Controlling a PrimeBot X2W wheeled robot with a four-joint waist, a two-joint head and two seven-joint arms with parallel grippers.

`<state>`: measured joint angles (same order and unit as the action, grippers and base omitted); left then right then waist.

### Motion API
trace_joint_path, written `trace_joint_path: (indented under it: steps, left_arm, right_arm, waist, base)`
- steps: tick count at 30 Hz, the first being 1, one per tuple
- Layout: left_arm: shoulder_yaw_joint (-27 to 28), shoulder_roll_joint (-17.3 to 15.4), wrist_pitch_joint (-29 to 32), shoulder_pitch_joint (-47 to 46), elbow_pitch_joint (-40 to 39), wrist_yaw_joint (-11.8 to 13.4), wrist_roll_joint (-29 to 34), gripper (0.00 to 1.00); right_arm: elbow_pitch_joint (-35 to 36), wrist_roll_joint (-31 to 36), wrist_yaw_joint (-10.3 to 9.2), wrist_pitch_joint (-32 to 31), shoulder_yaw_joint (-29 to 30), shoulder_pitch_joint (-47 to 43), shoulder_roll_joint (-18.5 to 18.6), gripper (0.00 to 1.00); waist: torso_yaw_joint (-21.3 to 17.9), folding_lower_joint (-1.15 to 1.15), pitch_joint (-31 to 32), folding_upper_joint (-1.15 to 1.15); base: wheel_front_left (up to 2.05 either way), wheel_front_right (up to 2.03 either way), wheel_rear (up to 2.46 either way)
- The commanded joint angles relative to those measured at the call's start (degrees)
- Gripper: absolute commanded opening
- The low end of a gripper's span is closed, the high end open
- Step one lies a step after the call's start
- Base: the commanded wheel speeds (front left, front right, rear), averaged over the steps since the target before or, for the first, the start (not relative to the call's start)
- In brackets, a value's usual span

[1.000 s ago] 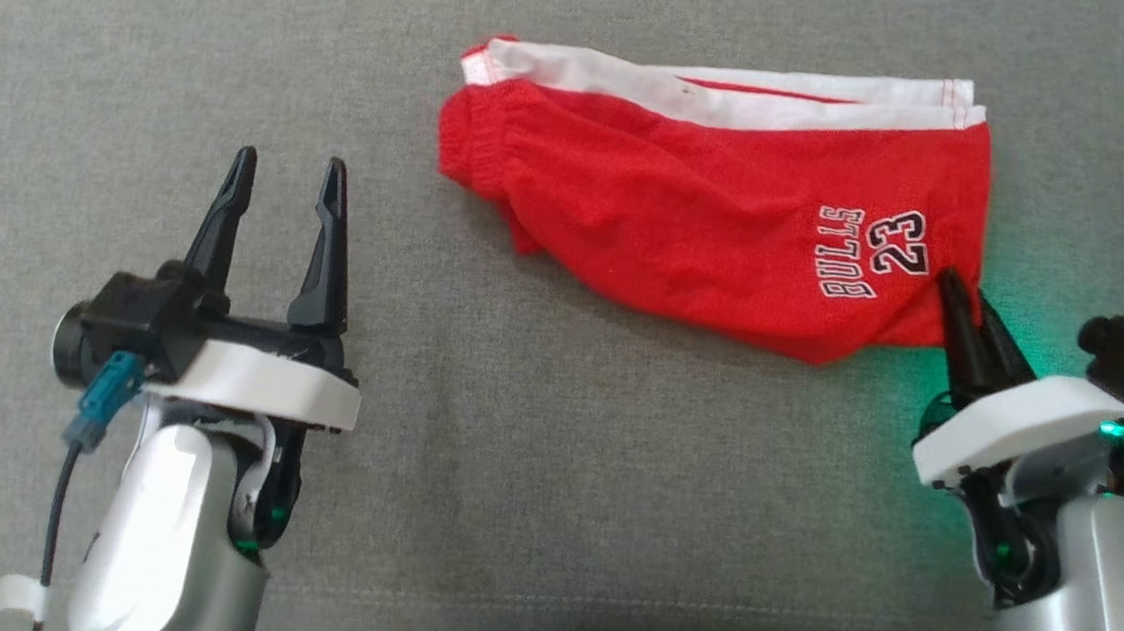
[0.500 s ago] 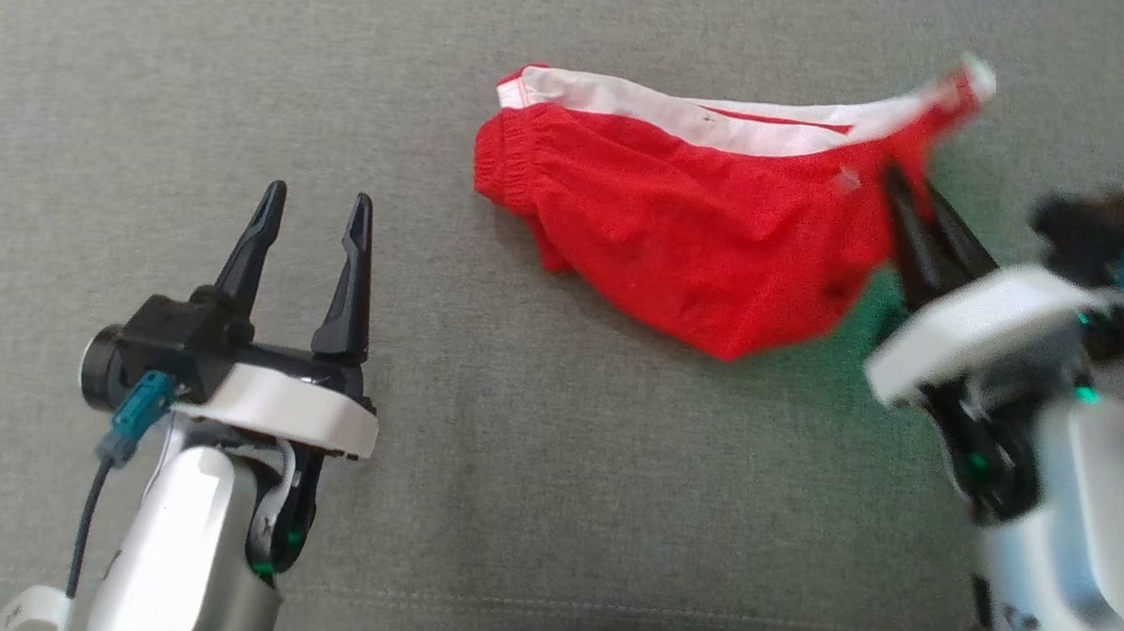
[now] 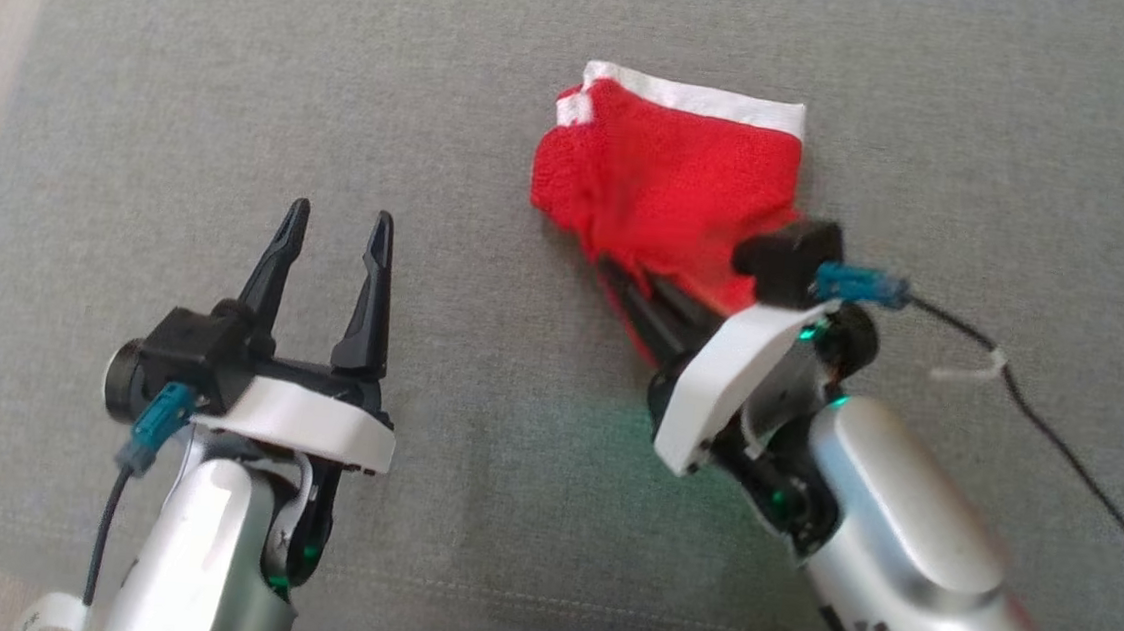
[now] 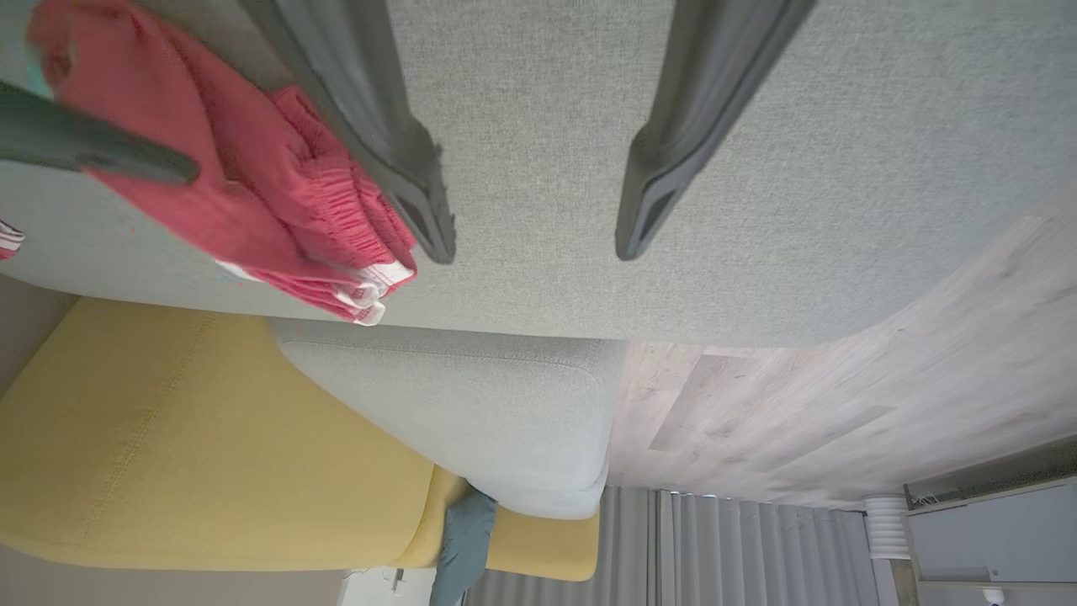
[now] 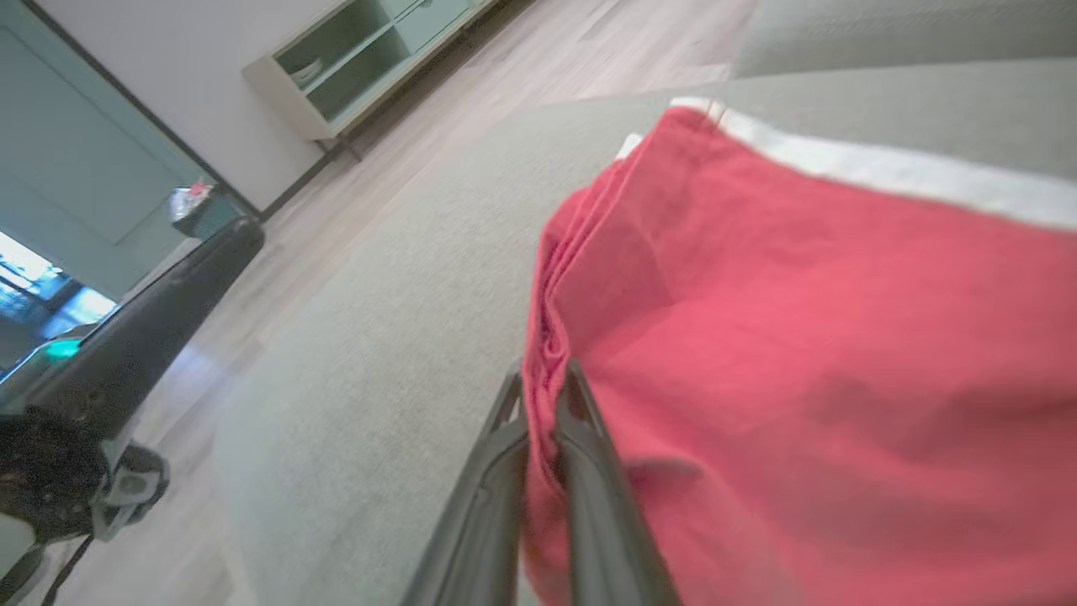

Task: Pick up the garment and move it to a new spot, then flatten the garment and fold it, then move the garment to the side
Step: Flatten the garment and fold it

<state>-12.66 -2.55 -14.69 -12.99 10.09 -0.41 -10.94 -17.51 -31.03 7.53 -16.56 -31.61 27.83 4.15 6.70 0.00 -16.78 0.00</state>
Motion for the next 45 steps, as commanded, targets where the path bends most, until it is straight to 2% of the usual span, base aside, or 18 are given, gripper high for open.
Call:
trace_joint_path:
  steps: [1,2,3,4,5,8,12,16,18,20,26,30,36,45]
  left_arm:
    - [1.3,-0.3,-0.3,-0.5,-1.7,0.4,-0.5,1.00]
    - [1.3,-0.3,-0.3,-0.6,-1.7,0.5,-0.5,1.00]
    - [1.2,-0.3,-0.3,-0.7,-1.7,0.6,-0.6,1.00]
    - [1.2,-0.3,-0.3,-0.7,-1.8,0.6,-0.6,1.00]
    - [1.2,-0.3,-0.3,-0.8,-1.8,0.7,-0.6,1.00]
    - [1.4,-0.3,-0.3,-0.8,-2.1,0.6,-0.7,1.00]
    - [2.0,-0.3,-0.3,-0.9,-2.2,0.5,-0.4,1.00]
    - [2.6,-0.4,-0.3,-0.7,-2.4,0.6,0.3,1.00]
    - [2.8,-0.4,-0.3,-0.6,-2.5,0.6,0.5,1.00]
    - [3.2,-0.6,-0.3,-0.4,-2.6,0.8,0.9,1.00]
    - [4.9,-1.5,-0.3,0.3,-3.1,0.8,1.2,1.00]
    - [6.0,-2.0,-0.3,1.2,-3.4,0.8,1.0,1.00]
    - [6.7,-2.5,-0.3,3.4,-2.9,0.8,1.2,1.00]
    - [6.8,-3.5,-0.3,8.2,-2.3,1.7,1.5,1.00]
  right_arm:
    - [1.0,-0.6,-0.04,1.4,-1.4,1.8,-1.2,0.00]
    - [0.0,-1.2,-0.04,2.2,-2.0,1.9,-1.2,0.00]
    - [-0.9,-1.7,-0.04,2.9,-2.6,2.1,-1.2,0.17]
    - [-1.5,-2.1,-0.04,3.7,-3.1,2.4,-1.3,0.49]
    - [-2.0,-2.4,-0.04,4.3,-3.6,2.6,-1.3,1.00]
    - [-1.7,-2.9,-0.04,7.9,-4.6,3.6,-1.3,1.00]
    - [1.3,-1.1,-0.04,16.2,-4.0,5.0,-1.3,1.00]
    - [3.1,4.2,-0.04,22.2,1.7,3.8,-0.6,1.00]
    - [3.3,5.3,-0.04,22.8,3.9,2.9,-0.1,1.00]
    - [4.4,7.4,-0.04,24.2,8.8,0.7,0.8,1.00]
    - [7.0,12.0,-0.04,23.5,23.2,-8.6,3.0,1.00]
    - [10.0,14.1,-0.04,22.1,28.7,-14.0,3.1,1.00]
    - [14.5,15.5,-0.04,20.1,30.4,-18.9,2.1,1.00]
    - [20.1,17.1,-0.04,16.8,29.9,-25.0,1.3,1.00]
  waist:
    - [0.3,0.00,-0.3,0.00]
    - [0.4,0.00,-0.4,0.00]
    - [0.4,0.00,-0.5,0.00]
    - [0.4,0.00,-0.6,0.00]
    - [0.3,0.00,-0.6,0.00]
    - [-0.1,0.00,-0.9,0.00]
    - [-1.0,0.00,-0.9,0.00]
    - [-2.1,0.00,-0.4,0.00]
    - [-2.4,0.00,-0.3,0.00]
    - [-3.1,0.00,0.0,0.00]
    - [-5.4,0.00,1.0,0.00]
    - [-6.6,0.00,1.9,0.00]
    - [-7.6,0.00,4.5,0.00]
    - [-7.8,0.00,9.6,0.00]
  base:
    - [0.00,0.00,0.00]
    - [0.00,0.00,0.00]
    - [0.00,0.00,0.00]
    - [0.00,0.00,0.00]
    - [0.00,0.00,0.00]
    - [0.00,0.00,0.00]
    - [0.00,0.00,0.00]
    - [0.00,0.00,0.00]
    - [0.00,0.00,0.00]
    - [0.00,0.00,0.00]
    - [0.00,0.00,0.00]
    - [0.00,0.00,0.00]
    - [0.00,0.00,0.00]
    - [0.00,0.00,0.00]
